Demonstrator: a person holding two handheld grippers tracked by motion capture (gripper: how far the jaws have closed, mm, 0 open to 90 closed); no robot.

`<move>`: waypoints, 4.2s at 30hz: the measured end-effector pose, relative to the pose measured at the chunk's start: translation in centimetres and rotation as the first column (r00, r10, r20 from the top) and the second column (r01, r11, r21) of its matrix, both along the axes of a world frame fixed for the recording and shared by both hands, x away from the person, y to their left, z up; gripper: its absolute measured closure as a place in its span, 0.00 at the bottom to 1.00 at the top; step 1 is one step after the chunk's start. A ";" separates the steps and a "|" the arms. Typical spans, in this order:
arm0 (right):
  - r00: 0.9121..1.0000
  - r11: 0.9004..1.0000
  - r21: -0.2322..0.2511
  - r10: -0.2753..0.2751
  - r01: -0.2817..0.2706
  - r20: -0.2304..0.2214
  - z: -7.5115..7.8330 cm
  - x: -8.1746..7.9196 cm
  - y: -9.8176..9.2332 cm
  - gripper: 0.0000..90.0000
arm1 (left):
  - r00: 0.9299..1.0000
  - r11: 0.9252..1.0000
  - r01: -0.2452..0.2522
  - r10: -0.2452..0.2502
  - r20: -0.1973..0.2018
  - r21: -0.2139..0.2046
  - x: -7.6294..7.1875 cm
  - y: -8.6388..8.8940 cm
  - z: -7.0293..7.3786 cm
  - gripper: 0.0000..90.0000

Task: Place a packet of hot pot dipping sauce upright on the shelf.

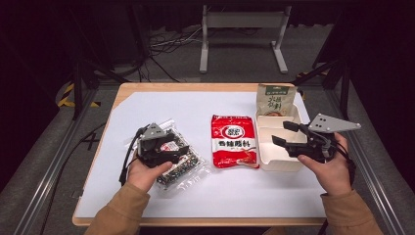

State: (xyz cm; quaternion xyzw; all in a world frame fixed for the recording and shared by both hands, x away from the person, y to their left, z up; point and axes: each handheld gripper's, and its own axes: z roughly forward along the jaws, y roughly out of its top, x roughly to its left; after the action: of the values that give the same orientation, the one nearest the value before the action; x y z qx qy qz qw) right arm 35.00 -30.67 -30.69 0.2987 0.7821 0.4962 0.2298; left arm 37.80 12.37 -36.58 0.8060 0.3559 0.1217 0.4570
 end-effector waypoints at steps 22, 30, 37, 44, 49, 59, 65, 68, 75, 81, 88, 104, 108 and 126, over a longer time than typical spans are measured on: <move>0.998 0.998 0.024 0.063 -0.063 0.017 -1.5 -1.2 0.2 0.40 | 0.998 0.994 -0.025 0.030 -0.049 0.106 5.4 -6.6 -2.6 0.26; 0.999 0.999 0.020 0.050 -0.050 0.019 -1.6 -1.9 -0.2 0.40 | 0.998 0.994 -0.004 0.010 -0.054 0.107 8.2 -7.5 -2.0 0.25; 0.999 0.999 0.016 0.043 -0.043 0.016 -1.8 -2.8 -0.8 0.40 | 1.000 0.991 -0.014 0.012 0.015 0.131 9.7 -8.3 -1.4 0.30; 0.999 0.999 0.008 0.046 -0.046 0.011 -2.4 -3.5 -1.0 0.40 | 1.000 0.992 -0.020 0.019 0.009 0.125 11.4 -8.8 -1.8 0.30; 0.998 0.997 0.035 0.063 -0.063 0.003 -2.6 -3.4 -1.2 0.45 | 0.999 0.993 -0.047 0.046 0.009 0.112 12.9 -8.7 -2.3 0.26; 0.996 0.995 0.044 0.084 -0.084 -0.004 -2.5 -3.8 -0.9 0.52 | 0.997 0.988 -0.051 0.059 -0.050 0.146 14.6 -10.5 -3.4 0.28; 0.996 0.995 0.047 0.091 -0.091 -0.004 -2.5 -3.8 -1.0 0.51 | 0.998 0.992 -0.034 0.041 -0.055 0.122 15.2 -10.9 -4.1 0.29; 0.996 0.995 0.039 0.088 -0.088 0.005 -2.5 -3.9 -1.0 0.51 | 0.997 0.991 -0.026 0.035 -0.072 0.130 15.6 -11.0 -4.5 0.29; 0.997 0.997 0.042 0.072 -0.072 0.005 -2.5 -4.7 -1.5 0.51 | 0.989 0.988 -0.032 0.053 -0.137 0.151 16.7 -11.3 -5.9 0.35; 0.998 0.997 0.040 0.064 -0.065 0.003 -2.6 -5.1 -1.7 0.51 | 0.983 0.991 -0.023 0.047 -0.176 0.135 17.2 -11.8 -6.3 0.39; 0.998 0.998 0.031 0.060 -0.060 0.001 -2.7 -5.4 -1.8 0.50 | 0.978 0.989 -0.020 0.049 -0.204 0.146 17.8 -12.4 -7.1 0.39; 0.995 0.995 0.036 0.092 -0.091 -0.038 -2.9 -5.2 -1.4 0.49 | 0.978 0.991 0.061 -0.036 -0.205 0.117 17.2 -13.6 -7.1 0.40; 0.994 0.994 0.029 0.103 -0.102 -0.034 -3.0 -5.2 -1.2 0.49 | 0.980 0.992 0.054 -0.030 -0.197 0.115 16.9 -13.6 -6.5 0.44; 0.994 0.994 0.035 0.102 -0.101 -0.034 -3.0 -5.0 -1.3 0.49 | 0.982 0.966 0.090 -0.046 -0.182 0.242 16.5 -14.0 -5.9 0.74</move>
State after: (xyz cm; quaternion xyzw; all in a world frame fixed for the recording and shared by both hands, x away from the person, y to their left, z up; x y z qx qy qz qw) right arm 29.97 -31.97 -33.74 0.2711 0.7918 0.5150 0.1852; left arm 54.34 -1.60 -42.49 0.8764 0.3484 0.0785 0.3232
